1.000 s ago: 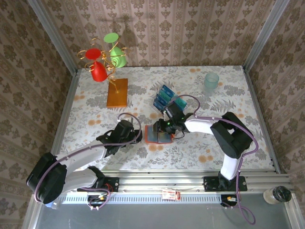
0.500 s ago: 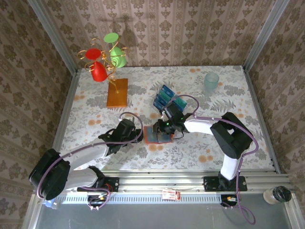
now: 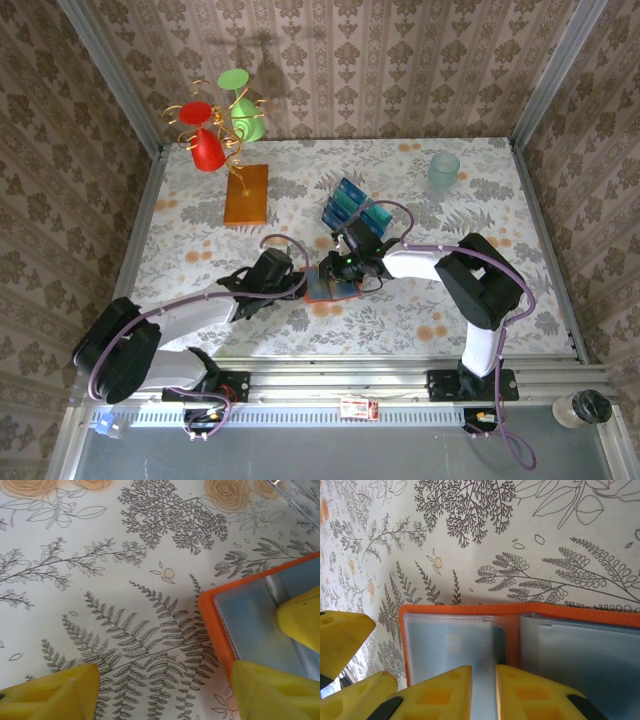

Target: Put the credit cards into the card holder

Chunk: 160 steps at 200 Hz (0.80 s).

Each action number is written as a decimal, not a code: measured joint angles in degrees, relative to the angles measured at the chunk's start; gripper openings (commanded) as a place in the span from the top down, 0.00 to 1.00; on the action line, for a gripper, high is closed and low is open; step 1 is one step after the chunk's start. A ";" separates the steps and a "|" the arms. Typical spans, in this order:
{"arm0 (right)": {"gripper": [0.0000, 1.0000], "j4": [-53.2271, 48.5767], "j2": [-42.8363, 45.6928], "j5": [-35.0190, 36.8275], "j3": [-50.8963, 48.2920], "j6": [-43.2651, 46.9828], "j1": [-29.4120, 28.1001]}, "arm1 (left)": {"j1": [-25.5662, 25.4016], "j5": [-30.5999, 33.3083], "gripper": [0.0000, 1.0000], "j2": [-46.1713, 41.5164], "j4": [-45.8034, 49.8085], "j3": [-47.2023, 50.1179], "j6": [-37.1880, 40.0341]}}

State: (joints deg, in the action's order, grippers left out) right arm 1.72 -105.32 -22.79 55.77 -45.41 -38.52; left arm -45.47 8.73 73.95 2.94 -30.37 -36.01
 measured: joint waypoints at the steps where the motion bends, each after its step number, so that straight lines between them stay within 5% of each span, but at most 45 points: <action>1: 0.81 0.02 0.00 0.00 0.00 0.00 0.00 | -0.02 0.00 0.29 0.02 0.00 -0.04 0.00; 100: 0.62 -3.67 6.73 2.93 -0.87 1.70 0.81 | -1.44 0.46 0.29 4.02 -1.62 -0.90 -0.39; 160: 0.60 -9.35 13.40 7.91 -3.80 4.07 3.43 | -1.31 0.68 0.29 7.06 -2.82 -0.92 -0.17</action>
State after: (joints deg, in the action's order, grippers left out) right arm -7.64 -91.92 -14.87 51.96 -41.34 -35.09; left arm -46.78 9.41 81.01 0.12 -31.29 -36.18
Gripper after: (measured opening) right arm 0.396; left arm 0.711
